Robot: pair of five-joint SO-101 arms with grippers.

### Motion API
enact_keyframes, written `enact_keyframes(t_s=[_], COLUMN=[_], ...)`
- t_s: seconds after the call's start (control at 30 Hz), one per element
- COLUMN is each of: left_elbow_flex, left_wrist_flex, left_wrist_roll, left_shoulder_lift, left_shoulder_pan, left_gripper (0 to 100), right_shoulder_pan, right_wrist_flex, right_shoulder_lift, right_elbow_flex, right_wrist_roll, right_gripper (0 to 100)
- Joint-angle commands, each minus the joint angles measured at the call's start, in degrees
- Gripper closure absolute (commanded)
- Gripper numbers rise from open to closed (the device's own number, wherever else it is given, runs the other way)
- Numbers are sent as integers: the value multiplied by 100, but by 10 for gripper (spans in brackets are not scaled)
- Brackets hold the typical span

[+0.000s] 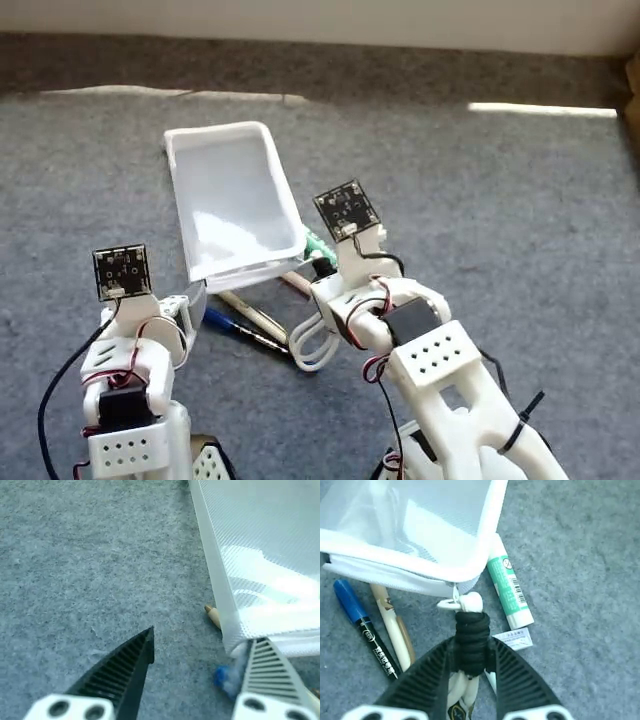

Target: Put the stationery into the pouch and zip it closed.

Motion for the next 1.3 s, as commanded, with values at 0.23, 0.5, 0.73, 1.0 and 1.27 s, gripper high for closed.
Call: enact_keyframes(t_s=[0.23,0.5,0.73,1.0,1.27], left_elbow_flex=[-180,180,180,171,171], left_wrist_flex=[-352,-1222,-1248,-1618,-1749], left_wrist_roll=[62,-281,-299,-299,-299], left_shoulder_lift=[-66,-57,-66,-57,-40], left_shoulder_pan=[-40,268,708,725,664], left_gripper=[712,712,712,712,713], right_shoulder_pan=[-497,-673,-1059,-1244,-1226], right_wrist_flex=[629,1112,1121,1692,1771], right_shoulder_lift=[-1138,-2686,-2791,-2818,-2826], right_elbow_flex=[-145,-101,-84,-136,-127], right_wrist_roll=[53,62,62,70,457], right_gripper=[995,995,995,995,995])
